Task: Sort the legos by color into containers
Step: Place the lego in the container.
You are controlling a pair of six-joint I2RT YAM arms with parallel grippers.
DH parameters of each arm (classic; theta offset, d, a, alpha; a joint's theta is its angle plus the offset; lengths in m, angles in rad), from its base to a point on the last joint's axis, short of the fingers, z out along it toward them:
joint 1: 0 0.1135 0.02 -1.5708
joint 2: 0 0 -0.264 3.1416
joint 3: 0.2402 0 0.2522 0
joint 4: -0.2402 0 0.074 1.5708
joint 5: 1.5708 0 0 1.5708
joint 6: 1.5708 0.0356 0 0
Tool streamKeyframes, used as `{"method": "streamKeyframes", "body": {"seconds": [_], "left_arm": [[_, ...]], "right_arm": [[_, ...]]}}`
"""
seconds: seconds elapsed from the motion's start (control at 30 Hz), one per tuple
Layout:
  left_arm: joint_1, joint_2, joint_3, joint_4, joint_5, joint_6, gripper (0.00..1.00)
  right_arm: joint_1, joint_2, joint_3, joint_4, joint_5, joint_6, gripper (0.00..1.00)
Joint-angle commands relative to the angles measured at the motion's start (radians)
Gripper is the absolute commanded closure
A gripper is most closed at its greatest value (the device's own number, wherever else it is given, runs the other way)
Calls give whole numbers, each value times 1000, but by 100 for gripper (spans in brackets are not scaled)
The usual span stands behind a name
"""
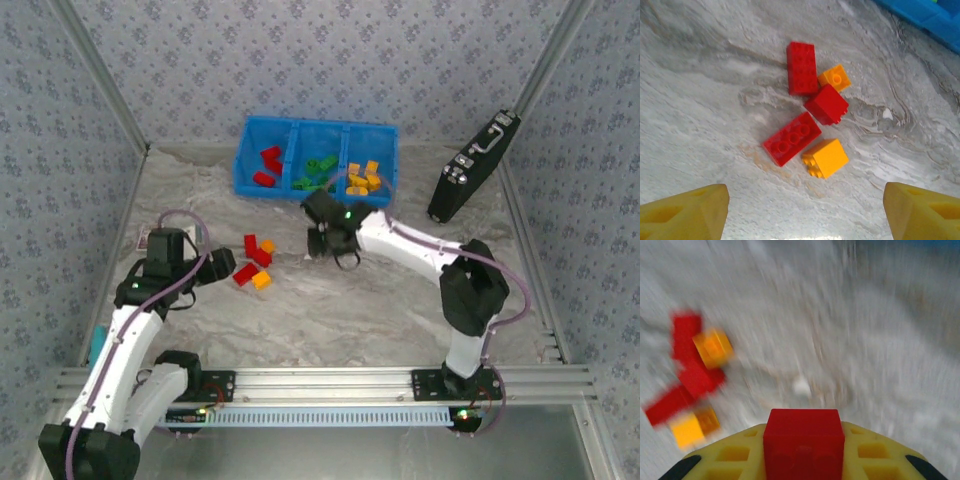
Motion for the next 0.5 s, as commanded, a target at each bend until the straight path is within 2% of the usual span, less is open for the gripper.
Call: {"method": "streamKeyframes", "body": {"seconds": [0.0,0.2,0.33,0.47], "left_arm": [[5,-5,-39,23,68,-90,20],[2,-20,-94,41,75,-190,22],[-42,29,-103,68,84,-249,22],[-144,109,-120,138,64,-316,22]], "right_arm": [[-31,115,198,-1,53,-252,74],[-69,399,593,138,35,-468,73],[-80,601,877,195,2,-574,72],[-80,710,922,352,-31,-651,71]]}}
